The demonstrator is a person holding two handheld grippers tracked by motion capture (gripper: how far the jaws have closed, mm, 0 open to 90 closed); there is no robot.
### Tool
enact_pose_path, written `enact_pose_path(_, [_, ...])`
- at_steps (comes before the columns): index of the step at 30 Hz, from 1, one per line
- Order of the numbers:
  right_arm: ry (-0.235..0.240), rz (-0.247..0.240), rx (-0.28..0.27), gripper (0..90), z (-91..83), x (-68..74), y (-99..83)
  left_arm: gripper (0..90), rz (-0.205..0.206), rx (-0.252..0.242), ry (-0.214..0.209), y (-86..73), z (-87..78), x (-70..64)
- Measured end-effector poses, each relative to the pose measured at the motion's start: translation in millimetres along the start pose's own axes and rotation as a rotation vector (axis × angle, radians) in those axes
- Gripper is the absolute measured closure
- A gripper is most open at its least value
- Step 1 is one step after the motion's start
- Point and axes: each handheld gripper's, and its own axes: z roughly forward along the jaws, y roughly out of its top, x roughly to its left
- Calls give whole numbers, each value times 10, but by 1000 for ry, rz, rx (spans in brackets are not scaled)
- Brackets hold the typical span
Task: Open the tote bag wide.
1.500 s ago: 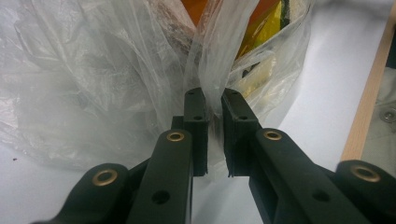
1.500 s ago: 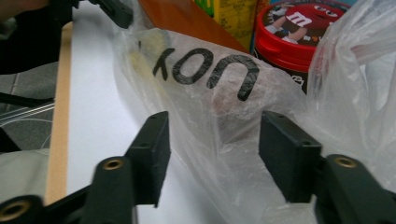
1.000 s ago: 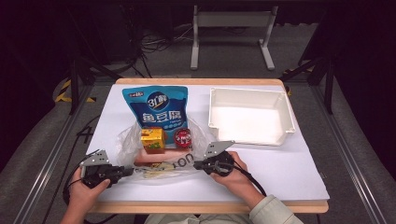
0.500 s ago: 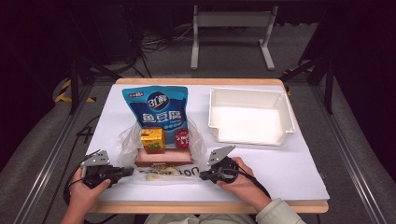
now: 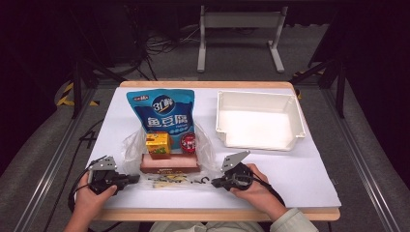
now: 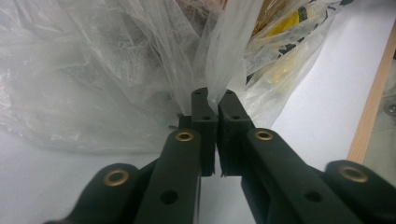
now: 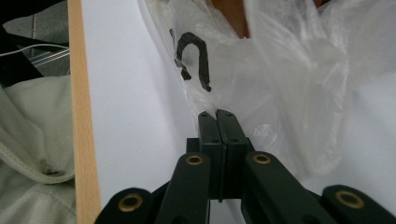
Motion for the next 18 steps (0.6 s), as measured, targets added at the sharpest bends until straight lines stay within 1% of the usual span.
enact_pose_path(1, [-4, -1, -2, 899, 2, -1, 2, 789, -5, -1, 7, 0, -11, -8])
enact_pose_path(2, [-7, -1, -2, 899, 3, 1, 3, 727, 2, -3, 13, 5, -30, -13])
enact_pose_path(3, [-9, -4, -1, 898, 5, 4, 5, 655, 4, -11, 24, 12, -52, -30])
enact_pose_path(5, [-11, -2, -1, 898, 6, 13, 7, 492, 22, -34, 41, 42, -115, -78])
enact_pose_path(6, [-11, -3, -2, 898, 7, 12, 6, 402, 31, -46, 41, 54, -137, -91])
enact_pose_path(7, [-11, -2, -2, 898, 7, 13, 7, 355, 40, -71, 47, 80, -188, -116])
enact_pose_path(8, [-11, -2, -2, 898, 7, 13, 7, 290, 40, -71, 47, 80, -188, -116])
enact_pose_path(9, [-12, -5, -3, 898, 10, 15, 8, 249, 40, -84, 56, 97, -226, -133])
enact_pose_path(10, [-12, -5, -3, 898, 10, 15, 8, 249, 40, -99, 66, 109, -257, -146])
enact_pose_path(12, [-11, -5, -3, 898, 11, 16, 9, 196, 38, -154, 84, 152, -350, -169])
enact_pose_path(13, [-11, -5, -3, 897, 12, 16, 9, 174, 46, -187, 100, 189, -417, -184])
enact_pose_path(14, [-11, -5, -3, 898, 13, 16, 11, 163, 44, -222, 105, 220, -465, -201])
enact_pose_path(15, [-10, -4, -2, 897, 14, 17, 12, 158, 44, -222, 105, 220, -465, -201])
enact_pose_path(17, [-10, -5, -2, 897, 15, 16, 13, 158, 44, -267, 109, 278, -532, -227])
enact_pose_path(18, [-10, -4, -2, 897, 17, 17, 14, 167, 49, -290, 117, 315, -558, -238])
